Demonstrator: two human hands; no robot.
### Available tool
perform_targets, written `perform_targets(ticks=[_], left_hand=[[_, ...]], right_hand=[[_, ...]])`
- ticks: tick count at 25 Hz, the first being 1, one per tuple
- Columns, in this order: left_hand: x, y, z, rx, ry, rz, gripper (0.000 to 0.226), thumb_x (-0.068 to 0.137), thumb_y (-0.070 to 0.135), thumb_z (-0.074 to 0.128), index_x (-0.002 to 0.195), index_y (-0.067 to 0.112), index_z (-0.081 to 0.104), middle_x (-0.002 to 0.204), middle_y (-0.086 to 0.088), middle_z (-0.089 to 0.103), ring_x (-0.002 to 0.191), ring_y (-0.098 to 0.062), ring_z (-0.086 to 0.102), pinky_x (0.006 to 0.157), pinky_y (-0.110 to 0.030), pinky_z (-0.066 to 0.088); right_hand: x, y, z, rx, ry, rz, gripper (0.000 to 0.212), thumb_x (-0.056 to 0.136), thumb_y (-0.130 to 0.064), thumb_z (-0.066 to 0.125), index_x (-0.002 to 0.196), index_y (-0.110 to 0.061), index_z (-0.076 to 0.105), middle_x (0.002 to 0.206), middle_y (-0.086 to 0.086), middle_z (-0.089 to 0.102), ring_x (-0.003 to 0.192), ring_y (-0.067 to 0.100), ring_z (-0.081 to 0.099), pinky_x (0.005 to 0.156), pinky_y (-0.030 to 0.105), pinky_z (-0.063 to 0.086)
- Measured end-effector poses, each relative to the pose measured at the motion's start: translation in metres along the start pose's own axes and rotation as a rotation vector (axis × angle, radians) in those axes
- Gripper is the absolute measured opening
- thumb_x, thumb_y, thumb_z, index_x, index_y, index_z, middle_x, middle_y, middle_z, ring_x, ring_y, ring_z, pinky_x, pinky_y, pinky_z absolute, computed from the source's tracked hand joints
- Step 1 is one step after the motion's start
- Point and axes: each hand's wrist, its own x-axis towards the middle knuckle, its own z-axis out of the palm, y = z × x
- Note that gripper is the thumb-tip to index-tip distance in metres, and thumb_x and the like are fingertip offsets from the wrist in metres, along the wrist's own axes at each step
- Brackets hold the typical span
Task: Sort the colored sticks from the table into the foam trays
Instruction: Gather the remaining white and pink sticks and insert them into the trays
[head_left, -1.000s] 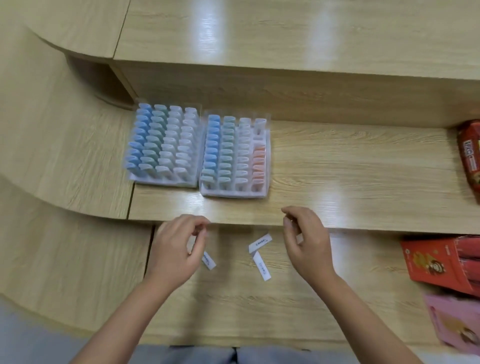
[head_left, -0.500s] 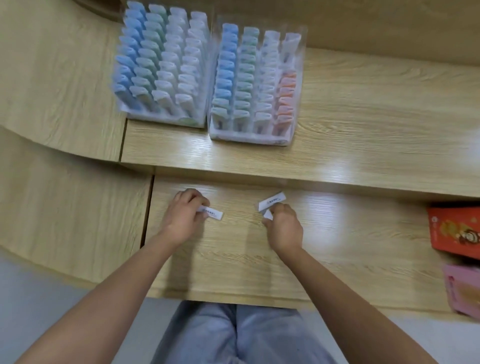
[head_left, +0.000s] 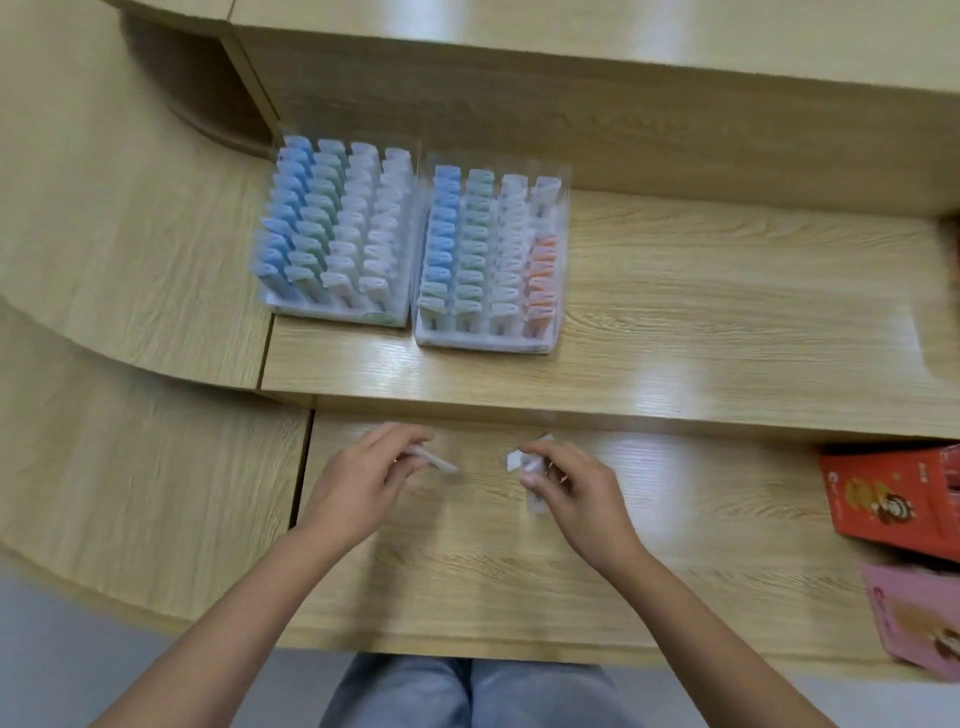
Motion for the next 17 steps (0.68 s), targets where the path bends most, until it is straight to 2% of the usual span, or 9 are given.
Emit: perform_targets(ticks=[3, 6, 9, 12, 14, 17], left_hand=[[0.031, 0.063, -0.044, -0.074, 0.162, 0.09, 0.025, 0.078, 0.037, 0.071, 0.1, 0.028, 0.062, 0.087, 0.017, 0.066, 0.081, 0.004, 0.062, 0.073, -0.011, 0.049], [0.081, 0.116, -0.084, -0.061, 0.306, 0.272, 0.027, 0.078, 0.03, 0.072, 0.1, 0.014, 0.07, 0.089, 0.008, 0.069, 0.077, -0.003, 0.062, 0.074, -0.011, 0.048], [0.138, 0.145, -0.105, -0.044, 0.368, 0.42, 0.028, 0.083, 0.014, 0.07, 0.11, 0.009, 0.068, 0.095, 0.002, 0.069, 0.081, -0.006, 0.062, 0.079, -0.014, 0.049], [0.191, 0.148, -0.106, 0.026, 0.375, 0.541, 0.026, 0.086, 0.009, 0.066, 0.112, 0.007, 0.068, 0.099, 0.0, 0.069, 0.087, -0.007, 0.063, 0.082, -0.014, 0.048], [0.218, 0.141, -0.099, 0.086, 0.331, 0.572, 0.026, 0.089, 0.01, 0.062, 0.115, 0.009, 0.067, 0.1, -0.004, 0.071, 0.088, -0.013, 0.064, 0.082, -0.021, 0.049], [0.238, 0.127, -0.081, 0.126, 0.262, 0.578, 0.026, 0.089, 0.012, 0.062, 0.114, 0.011, 0.068, 0.098, -0.005, 0.07, 0.084, -0.018, 0.065, 0.076, -0.032, 0.052]], right_hand=[[0.011, -0.043, -0.041, 0.062, 0.199, -0.24, 0.023, 0.083, -0.01, 0.066, 0.105, -0.018, 0.067, 0.09, -0.01, 0.065, 0.083, 0.003, 0.059, 0.074, 0.012, 0.043], [0.037, -0.083, -0.078, 0.163, 0.419, -0.365, 0.026, 0.084, -0.013, 0.065, 0.107, -0.028, 0.063, 0.092, -0.018, 0.063, 0.079, 0.006, 0.061, 0.069, 0.02, 0.05], [0.075, -0.114, -0.105, 0.294, 0.565, -0.4, 0.032, 0.084, -0.007, 0.065, 0.101, -0.033, 0.055, 0.088, -0.02, 0.061, 0.072, 0.009, 0.061, 0.063, 0.017, 0.05], [0.114, -0.131, -0.12, 0.25, 0.6, -0.478, 0.025, 0.086, -0.003, 0.063, 0.1, -0.02, 0.052, 0.086, -0.014, 0.058, 0.067, 0.011, 0.061, 0.06, 0.02, 0.05], [0.139, -0.13, -0.121, 0.19, 0.589, -0.501, 0.02, 0.088, -0.003, 0.061, 0.1, -0.017, 0.052, 0.085, -0.014, 0.058, 0.065, 0.009, 0.061, 0.059, 0.026, 0.052], [0.163, -0.117, -0.113, 0.052, 0.532, -0.502, 0.01, 0.091, -0.003, 0.057, 0.1, -0.006, 0.056, 0.086, -0.004, 0.062, 0.069, 0.015, 0.062, 0.063, 0.036, 0.053]])
